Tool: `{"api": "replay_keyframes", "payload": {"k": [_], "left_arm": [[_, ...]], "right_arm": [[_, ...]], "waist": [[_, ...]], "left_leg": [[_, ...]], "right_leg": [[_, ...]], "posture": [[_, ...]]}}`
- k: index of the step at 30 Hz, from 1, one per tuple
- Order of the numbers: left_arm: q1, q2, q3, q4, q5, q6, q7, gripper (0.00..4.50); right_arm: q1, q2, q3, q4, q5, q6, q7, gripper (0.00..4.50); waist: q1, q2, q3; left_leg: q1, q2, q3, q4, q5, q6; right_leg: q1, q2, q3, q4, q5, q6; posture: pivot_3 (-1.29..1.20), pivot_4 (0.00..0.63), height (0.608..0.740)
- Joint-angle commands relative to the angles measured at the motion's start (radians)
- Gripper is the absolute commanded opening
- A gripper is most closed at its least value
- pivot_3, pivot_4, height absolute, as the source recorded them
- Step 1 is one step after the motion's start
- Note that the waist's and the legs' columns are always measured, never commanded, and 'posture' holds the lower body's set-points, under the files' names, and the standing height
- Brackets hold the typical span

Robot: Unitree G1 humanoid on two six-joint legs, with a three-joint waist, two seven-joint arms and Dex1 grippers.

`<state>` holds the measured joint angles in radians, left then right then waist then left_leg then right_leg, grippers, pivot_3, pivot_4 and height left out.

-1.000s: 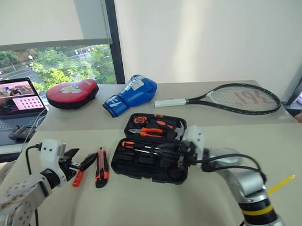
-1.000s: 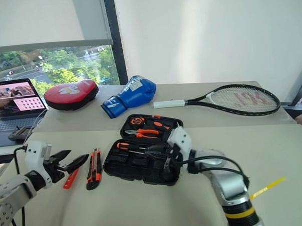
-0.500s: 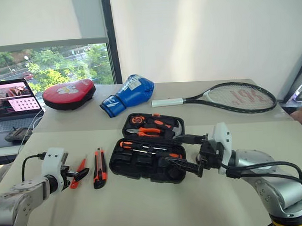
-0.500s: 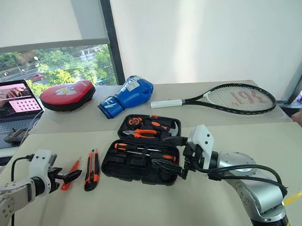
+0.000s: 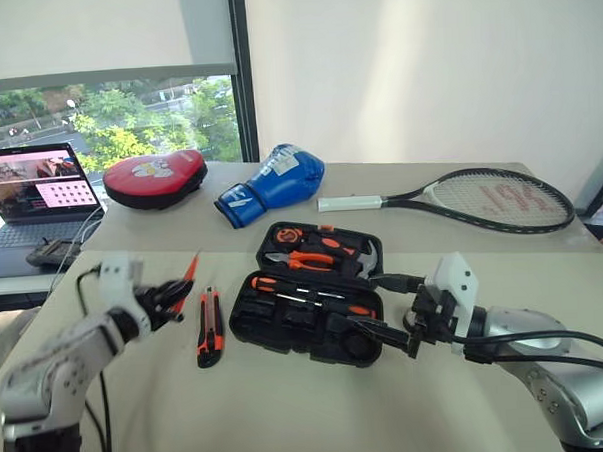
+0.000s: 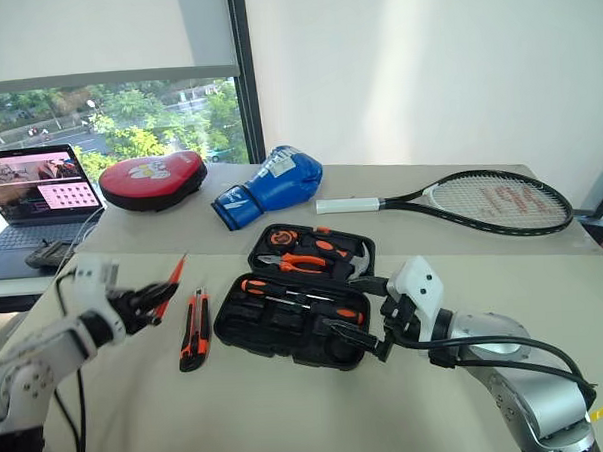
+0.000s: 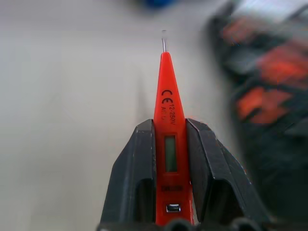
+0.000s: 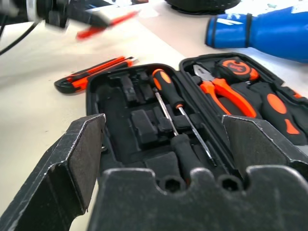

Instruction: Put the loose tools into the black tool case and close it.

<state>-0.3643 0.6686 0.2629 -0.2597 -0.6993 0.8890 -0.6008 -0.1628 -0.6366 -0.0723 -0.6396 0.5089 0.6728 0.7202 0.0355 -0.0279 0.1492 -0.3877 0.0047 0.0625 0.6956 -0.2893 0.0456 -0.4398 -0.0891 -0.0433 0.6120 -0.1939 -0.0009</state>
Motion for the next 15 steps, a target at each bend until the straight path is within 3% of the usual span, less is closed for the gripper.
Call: {"api": "replay_keyframes", "payload": {"k": [1, 4, 7, 15], "left_arm": [[-0.098, 0.032, -0.211, 0.044, 0.079, -0.136, -0.239, 0.45], [-0.184, 0.046, -0.359, 0.152, 0.170, -0.265, -0.423, 0.45], [-0.283, 0.050, -0.528, 0.356, 0.360, -0.557, -0.630, 0.45], [-0.503, -0.083, -0.681, 0.871, 0.627, -1.061, -0.796, 0.45]], "right_arm": [[0.006, 0.001, -0.001, -0.035, -0.010, -0.038, -0.020, 4.50], [0.038, -0.016, -0.013, -0.060, -0.016, -0.042, -0.025, 4.50], [0.094, -0.027, -0.055, -0.099, -0.005, -0.035, -0.039, 4.50], [0.179, -0.052, -0.114, -0.156, -0.010, -0.032, -0.071, 4.50]], "waist": [[-0.001, 0.000, 0.000], [-0.011, 0.000, 0.000], [-0.015, 0.000, 0.000], [-0.016, -0.001, 0.001]], "left_leg": [[0.001, -0.001, 0.001, 0.000, 0.000, 0.001], [0.000, -0.004, 0.003, 0.000, 0.000, 0.004], [0.000, -0.006, 0.003, 0.000, -0.003, 0.010], [-0.002, -0.006, 0.004, 0.006, -0.007, 0.018]], "right_leg": [[0.000, 0.000, 0.000, 0.000, 0.000, 0.000], [0.000, 0.002, 0.000, -0.001, -0.001, 0.002], [0.000, 0.002, 0.000, -0.001, -0.002, 0.005], [0.001, 0.002, 0.000, -0.001, -0.001, 0.010]], "posture": [[0.00, 0.150, 0.740], [0.00, 0.150, 0.740], [0.00, 0.150, 0.740], [0.00, 0.150, 0.740]]}}
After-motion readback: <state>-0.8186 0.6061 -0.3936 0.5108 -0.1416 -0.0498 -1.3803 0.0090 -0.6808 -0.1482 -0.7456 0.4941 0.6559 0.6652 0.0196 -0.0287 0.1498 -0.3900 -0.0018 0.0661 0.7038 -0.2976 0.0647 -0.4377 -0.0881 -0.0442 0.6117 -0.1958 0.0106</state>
